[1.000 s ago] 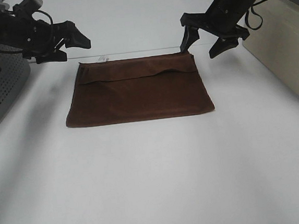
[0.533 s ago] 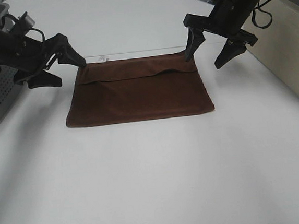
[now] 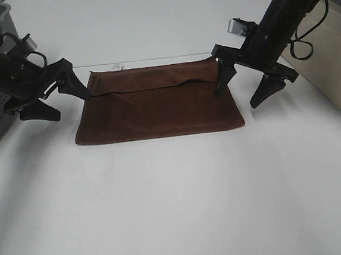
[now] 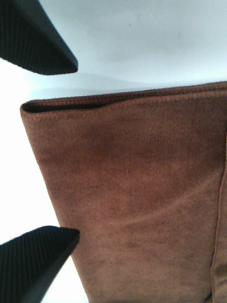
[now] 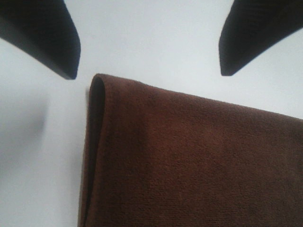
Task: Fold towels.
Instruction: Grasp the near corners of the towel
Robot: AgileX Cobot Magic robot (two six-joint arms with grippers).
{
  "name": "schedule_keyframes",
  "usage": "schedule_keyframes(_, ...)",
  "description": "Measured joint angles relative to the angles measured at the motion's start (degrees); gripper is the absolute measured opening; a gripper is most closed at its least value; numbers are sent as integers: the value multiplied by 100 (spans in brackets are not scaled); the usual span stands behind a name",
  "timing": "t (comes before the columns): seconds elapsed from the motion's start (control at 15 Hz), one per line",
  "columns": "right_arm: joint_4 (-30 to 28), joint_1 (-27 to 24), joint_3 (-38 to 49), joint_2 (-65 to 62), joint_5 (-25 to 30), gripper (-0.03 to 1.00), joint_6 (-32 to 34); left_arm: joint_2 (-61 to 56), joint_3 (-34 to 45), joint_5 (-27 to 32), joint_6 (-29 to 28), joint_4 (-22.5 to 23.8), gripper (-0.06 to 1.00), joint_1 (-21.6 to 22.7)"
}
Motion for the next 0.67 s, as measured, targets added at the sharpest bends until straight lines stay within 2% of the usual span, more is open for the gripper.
schedule_keyframes(0.33, 143, 0, 229, 0, -561, 76, -292, 206, 0, -327, -120, 17, 82, -92)
schedule_keyframes(0.67, 223, 0, 246, 189, -785, 71, -487, 539, 0, -768, -120, -52, 76, -521)
